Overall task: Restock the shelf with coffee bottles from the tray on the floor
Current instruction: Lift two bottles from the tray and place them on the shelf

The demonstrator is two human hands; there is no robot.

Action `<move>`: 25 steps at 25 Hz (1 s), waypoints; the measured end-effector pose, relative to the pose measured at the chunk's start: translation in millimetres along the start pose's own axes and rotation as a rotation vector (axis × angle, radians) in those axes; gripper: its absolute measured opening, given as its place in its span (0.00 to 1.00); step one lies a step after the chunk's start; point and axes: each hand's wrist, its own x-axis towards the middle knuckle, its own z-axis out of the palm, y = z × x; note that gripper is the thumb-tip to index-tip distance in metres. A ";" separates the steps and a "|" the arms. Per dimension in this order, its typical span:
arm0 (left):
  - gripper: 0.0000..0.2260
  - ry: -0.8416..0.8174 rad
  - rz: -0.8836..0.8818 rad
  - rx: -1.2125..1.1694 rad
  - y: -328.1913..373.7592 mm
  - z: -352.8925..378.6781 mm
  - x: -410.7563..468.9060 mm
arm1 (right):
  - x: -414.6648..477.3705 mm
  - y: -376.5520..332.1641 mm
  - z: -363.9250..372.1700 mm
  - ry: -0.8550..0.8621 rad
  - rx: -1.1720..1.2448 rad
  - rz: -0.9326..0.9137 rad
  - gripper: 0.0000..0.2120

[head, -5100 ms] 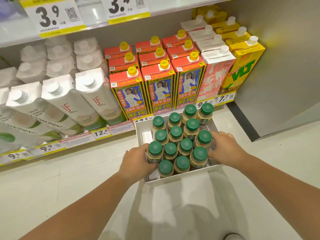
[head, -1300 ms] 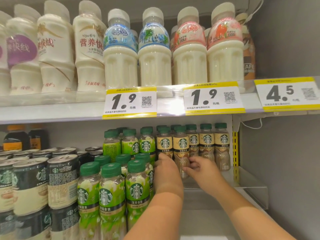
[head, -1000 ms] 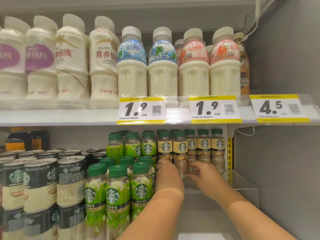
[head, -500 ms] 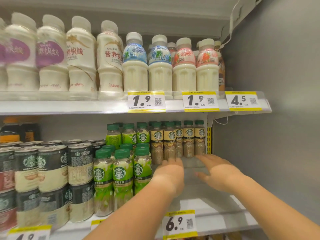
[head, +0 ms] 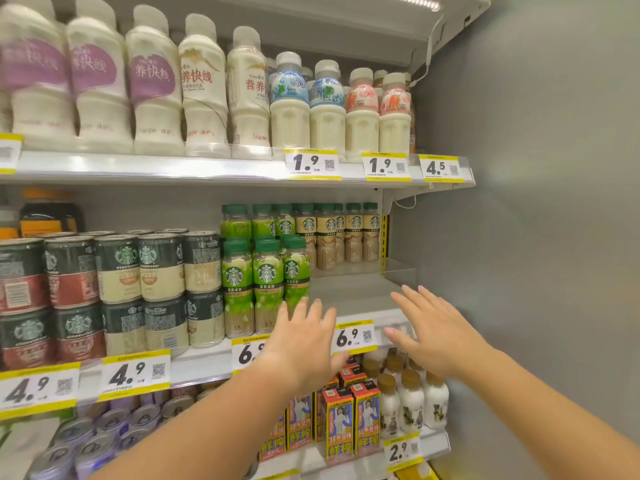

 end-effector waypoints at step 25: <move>0.42 -0.328 0.055 -0.334 86.6 364.9 -252.0 | -277.6 -38.1 332.4 -0.492 0.072 0.076 0.34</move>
